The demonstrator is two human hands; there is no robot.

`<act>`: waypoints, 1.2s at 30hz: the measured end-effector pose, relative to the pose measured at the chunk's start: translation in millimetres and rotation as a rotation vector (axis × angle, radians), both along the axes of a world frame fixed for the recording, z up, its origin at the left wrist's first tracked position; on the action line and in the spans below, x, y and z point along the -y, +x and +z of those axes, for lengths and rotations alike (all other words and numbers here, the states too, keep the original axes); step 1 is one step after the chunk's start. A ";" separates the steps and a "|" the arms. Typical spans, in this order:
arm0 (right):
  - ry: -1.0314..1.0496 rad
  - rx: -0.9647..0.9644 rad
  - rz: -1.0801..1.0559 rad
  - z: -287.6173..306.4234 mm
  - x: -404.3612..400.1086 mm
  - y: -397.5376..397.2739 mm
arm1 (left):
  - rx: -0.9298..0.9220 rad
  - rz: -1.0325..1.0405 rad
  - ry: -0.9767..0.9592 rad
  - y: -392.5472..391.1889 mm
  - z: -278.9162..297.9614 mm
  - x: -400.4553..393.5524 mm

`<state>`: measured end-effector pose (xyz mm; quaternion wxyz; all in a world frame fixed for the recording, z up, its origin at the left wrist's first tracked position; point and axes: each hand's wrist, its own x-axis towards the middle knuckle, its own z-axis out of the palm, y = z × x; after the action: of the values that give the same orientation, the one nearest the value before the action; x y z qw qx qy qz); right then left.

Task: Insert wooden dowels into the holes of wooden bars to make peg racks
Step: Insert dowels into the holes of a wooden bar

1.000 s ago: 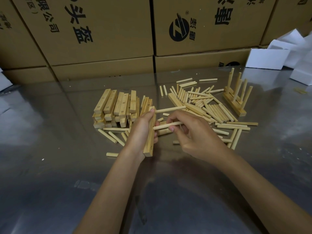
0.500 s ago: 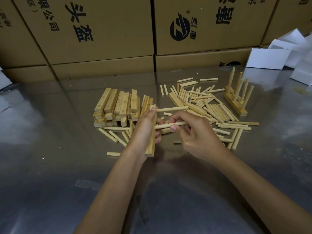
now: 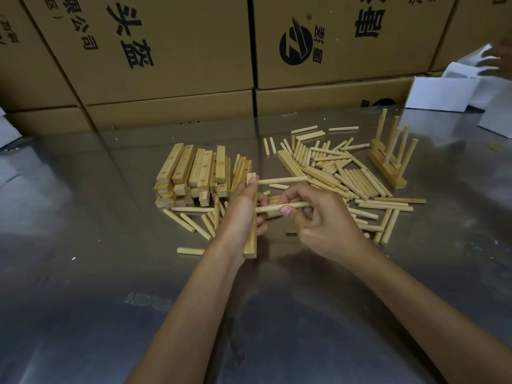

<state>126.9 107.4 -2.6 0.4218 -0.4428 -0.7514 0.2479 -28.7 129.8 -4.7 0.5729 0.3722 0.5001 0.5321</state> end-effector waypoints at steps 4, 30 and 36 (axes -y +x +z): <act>-0.009 -0.014 -0.004 -0.1 0.8 -1.7 | -0.013 0.006 -0.005 1.0 0.9 1.2; -0.095 -0.117 0.013 -7.0 -0.9 -5.0 | 0.038 0.016 -0.038 2.8 2.9 2.7; -0.078 -0.129 0.039 0.2 1.6 -4.6 | 0.055 -0.001 0.006 1.5 7.8 4.6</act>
<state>122.3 105.8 -2.5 0.4468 -0.4274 -0.7209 0.3129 -27.2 125.1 3.2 0.5855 0.3595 0.4824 0.5433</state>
